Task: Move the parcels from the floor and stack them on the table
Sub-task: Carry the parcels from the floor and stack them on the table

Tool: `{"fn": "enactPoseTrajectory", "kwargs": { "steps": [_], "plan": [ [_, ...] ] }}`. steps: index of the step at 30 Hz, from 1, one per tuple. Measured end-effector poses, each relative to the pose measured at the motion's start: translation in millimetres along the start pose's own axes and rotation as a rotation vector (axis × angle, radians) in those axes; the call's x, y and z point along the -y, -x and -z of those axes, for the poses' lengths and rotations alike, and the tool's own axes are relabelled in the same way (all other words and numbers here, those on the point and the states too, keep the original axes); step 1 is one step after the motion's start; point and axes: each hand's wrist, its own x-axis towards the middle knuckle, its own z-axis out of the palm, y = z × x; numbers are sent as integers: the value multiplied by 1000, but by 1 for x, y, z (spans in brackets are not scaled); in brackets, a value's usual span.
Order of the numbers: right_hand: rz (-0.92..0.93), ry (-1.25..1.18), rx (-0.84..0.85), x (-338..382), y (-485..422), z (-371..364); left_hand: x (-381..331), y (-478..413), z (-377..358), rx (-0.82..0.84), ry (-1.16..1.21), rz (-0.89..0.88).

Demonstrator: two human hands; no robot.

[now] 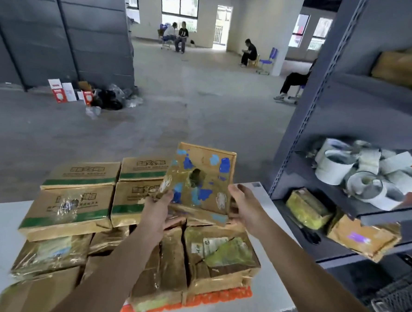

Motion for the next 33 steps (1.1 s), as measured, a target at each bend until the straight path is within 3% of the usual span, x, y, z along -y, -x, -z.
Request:
{"fn": "enactPoseTrajectory", "kwargs": {
  "steps": [3,11,16,25,33],
  "plan": [
    [6,122,24,1,-19,26,9,-5,-36,-15,-65,33],
    [-15,292,-87,2,-85,73,16,-24,-49,-47,-964,-374],
    [-5,322,-56,-7,-103,54,20,-48,-39,24,-1357,-423],
    [26,735,-95,-21,-121,23,29,-59,-33,-23,-1623,-581],
    [59,862,-129,-22,-125,27,31,-64,-29,-48,-1697,-655]
  ]
}}
